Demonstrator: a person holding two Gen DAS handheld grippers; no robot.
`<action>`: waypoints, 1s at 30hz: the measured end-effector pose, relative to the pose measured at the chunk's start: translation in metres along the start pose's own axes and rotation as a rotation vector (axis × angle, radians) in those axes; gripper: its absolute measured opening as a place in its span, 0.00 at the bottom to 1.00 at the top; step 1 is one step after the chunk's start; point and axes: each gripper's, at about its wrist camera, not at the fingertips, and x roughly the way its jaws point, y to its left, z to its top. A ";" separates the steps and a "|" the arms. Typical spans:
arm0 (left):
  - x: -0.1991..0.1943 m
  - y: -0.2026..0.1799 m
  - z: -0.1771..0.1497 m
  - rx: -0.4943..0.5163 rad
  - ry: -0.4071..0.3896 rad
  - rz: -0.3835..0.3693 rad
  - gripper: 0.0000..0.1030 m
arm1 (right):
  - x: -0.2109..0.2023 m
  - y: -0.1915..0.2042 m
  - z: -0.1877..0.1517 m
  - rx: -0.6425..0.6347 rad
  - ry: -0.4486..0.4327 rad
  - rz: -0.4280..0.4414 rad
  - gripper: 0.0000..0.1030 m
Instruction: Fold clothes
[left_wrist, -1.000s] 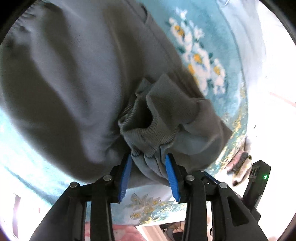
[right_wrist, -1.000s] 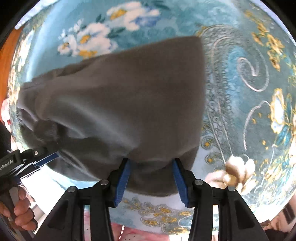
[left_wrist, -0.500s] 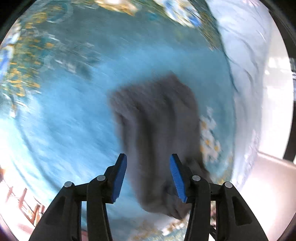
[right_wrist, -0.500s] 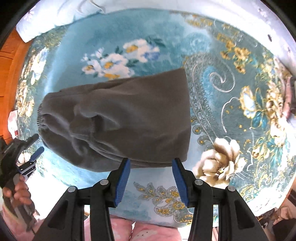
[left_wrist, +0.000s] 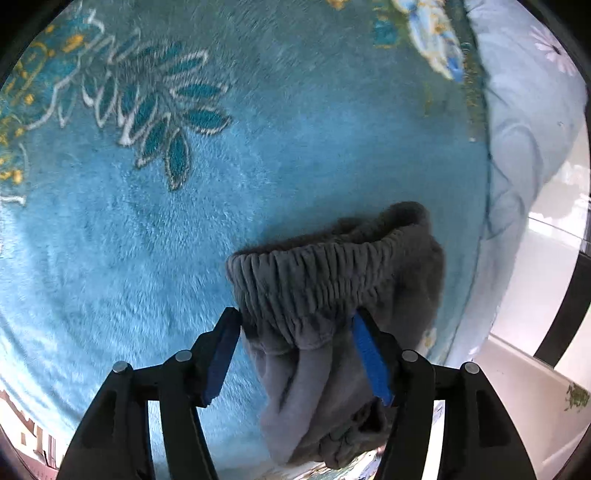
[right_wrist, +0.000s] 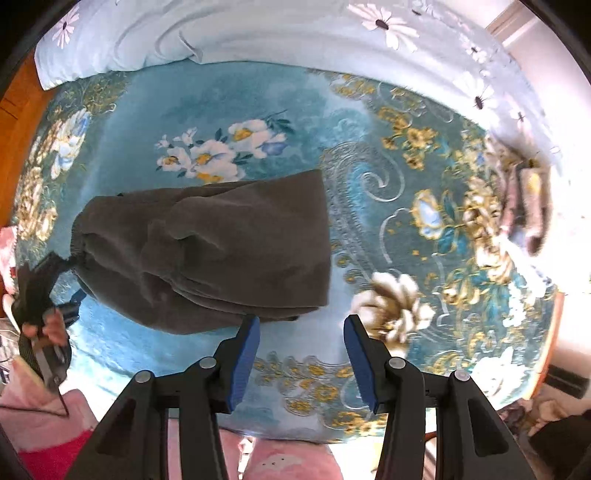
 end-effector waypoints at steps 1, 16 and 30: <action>0.001 0.002 0.001 -0.008 0.002 -0.014 0.62 | -0.002 -0.001 0.000 0.005 -0.002 -0.007 0.50; -0.043 -0.034 -0.023 0.269 -0.092 0.009 0.33 | -0.014 0.051 0.013 -0.148 -0.056 0.024 0.50; -0.055 -0.181 -0.194 0.861 -0.365 0.301 0.31 | -0.001 -0.054 -0.029 -0.026 -0.132 0.169 0.50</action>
